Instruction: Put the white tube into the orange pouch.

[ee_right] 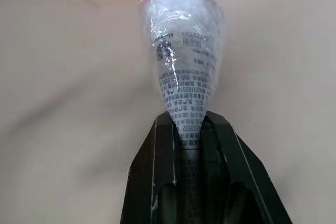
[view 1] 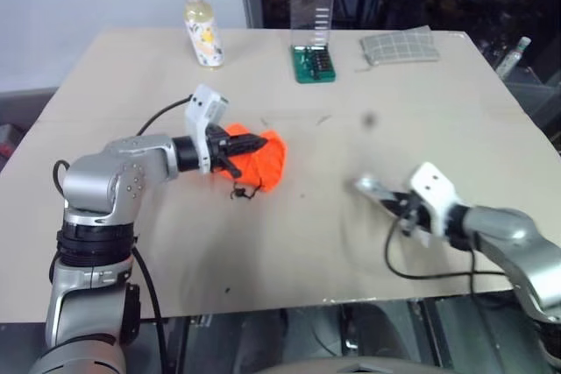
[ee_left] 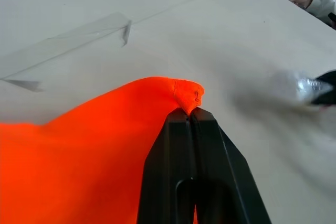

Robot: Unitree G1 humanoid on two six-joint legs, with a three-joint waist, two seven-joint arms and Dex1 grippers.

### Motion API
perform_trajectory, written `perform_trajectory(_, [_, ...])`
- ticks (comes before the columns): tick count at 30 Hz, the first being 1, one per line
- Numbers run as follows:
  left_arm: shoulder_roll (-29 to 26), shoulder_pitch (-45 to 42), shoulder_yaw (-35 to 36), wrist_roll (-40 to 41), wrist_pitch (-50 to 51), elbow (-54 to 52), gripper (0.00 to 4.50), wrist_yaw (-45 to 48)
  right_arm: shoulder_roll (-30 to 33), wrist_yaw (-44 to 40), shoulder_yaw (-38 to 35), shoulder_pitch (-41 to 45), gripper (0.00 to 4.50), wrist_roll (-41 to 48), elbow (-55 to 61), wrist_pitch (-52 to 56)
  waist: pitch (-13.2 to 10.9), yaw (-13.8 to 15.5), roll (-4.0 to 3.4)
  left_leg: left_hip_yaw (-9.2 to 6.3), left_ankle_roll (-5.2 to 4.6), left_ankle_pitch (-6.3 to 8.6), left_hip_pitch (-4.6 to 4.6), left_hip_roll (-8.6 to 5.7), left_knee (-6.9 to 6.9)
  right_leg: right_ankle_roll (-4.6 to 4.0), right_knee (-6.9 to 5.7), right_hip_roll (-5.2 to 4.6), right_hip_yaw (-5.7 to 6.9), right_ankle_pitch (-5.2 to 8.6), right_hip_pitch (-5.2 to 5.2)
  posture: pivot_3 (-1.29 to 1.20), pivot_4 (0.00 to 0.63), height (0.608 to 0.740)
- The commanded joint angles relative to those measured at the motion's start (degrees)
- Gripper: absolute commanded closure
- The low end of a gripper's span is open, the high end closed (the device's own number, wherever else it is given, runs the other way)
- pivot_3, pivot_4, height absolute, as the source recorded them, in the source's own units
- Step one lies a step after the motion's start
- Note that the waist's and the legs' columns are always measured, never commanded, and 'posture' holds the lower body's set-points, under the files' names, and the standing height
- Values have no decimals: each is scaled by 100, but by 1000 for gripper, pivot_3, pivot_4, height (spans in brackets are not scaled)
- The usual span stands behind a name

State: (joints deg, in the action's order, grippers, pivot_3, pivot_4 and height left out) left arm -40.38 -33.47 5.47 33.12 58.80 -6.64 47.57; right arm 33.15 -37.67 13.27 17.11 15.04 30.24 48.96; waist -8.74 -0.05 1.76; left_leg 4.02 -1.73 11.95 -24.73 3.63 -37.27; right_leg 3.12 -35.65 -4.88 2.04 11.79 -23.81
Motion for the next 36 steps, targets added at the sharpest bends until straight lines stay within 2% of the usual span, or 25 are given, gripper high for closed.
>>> perform_trajectory(1, [-13,-159,-46,41,-130,-84,4500,72,-376,-119,594,723,4473,-188,-519,-282,-11,-21,1,0,0,0,-2,0,-2,0,0,2,0,0,-1,0,150,740])
perform_trajectory(5, [-75,-80,-200,63,-186,-245,4500,182,-939,-192,1093,1626,4473,-493,-1732,-765,-19,42,7,0,-1,0,-9,-5,-3,-1,2,-3,2,-1,-2,0,150,740])
perform_trajectory(10, [-106,216,-250,242,-81,-732,4500,263,-1737,-74,1252,2465,4473,-826,-3127,-1235,-22,-11,7,2,0,-1,-10,-4,2,1,-7,0,1,-3,-8,0,150,740])
perform_trajectory(13, [-176,489,-315,242,-135,-1047,4500,285,-2131,-19,1270,2765,4473,-983,-3682,-1488,-23,-65,6,2,0,-1,-8,-2,5,4,-13,0,1,-5,-9,0,150,740])
perform_trajectory(20, [47,646,-456,173,-225,-1198,4500,75,-3020,-22,1229,3288,4473,-1161,-4746,-2063,-24,-82,4,1,1,-1,-5,-1,6,16,-16,0,2,-13,-10,0,150,740])
perform_trajectory(21, [78,654,-451,165,-236,-1152,4500,41,-3103,9,1191,3323,3484,-1188,-4873,-2131,-24,-87,4,3,1,-1,-4,-1,7,17,-17,0,1,-13,-10,0,150,740])
perform_trajectory(22, [97,670,-433,154,-253,-1100,4500,21,-3142,21,1175,3321,3214,-1222,-4927,-2195,-24,-86,4,3,1,-1,-4,-1,7,17,-17,0,1,-13,-10,0,150,740])
perform_trajectory(25, [114,691,-363,39,-367,-828,4500,-18,-3079,92,1134,3124,1725,-1344,-4691,-2310,-25,-69,2,3,2,-1,-7,-1,8,17,-14,-1,2,-13,-10,0,150,740])
perform_trajectory(26, [117,686,-334,0,-405,-701,4500,-31,-2962,68,1116,2988,1606,-1360,-4430,-2250,-25,-69,2,4,2,0,-7,-1,8,17,-14,-2,2,-13,-10,0,150,740])
perform_trajectory(32, [14,660,-384,-226,-804,-167,4500,136,-1787,-325,795,1863,1606,-1107,-2006,-1345,-26,-49,0,4,2,0,-10,-2,14,20,-10,-3,4,-15,-12,0,150,740])
perform_trajectory(36, [30,621,-417,-252,-898,-84,4500,231,-1285,-33,761,1423,1606,-1437,-1556,-1359,-26,-76,1,5,3,0,-3,-1,15,0,-13,-2,3,-3,-12,0,150,740])
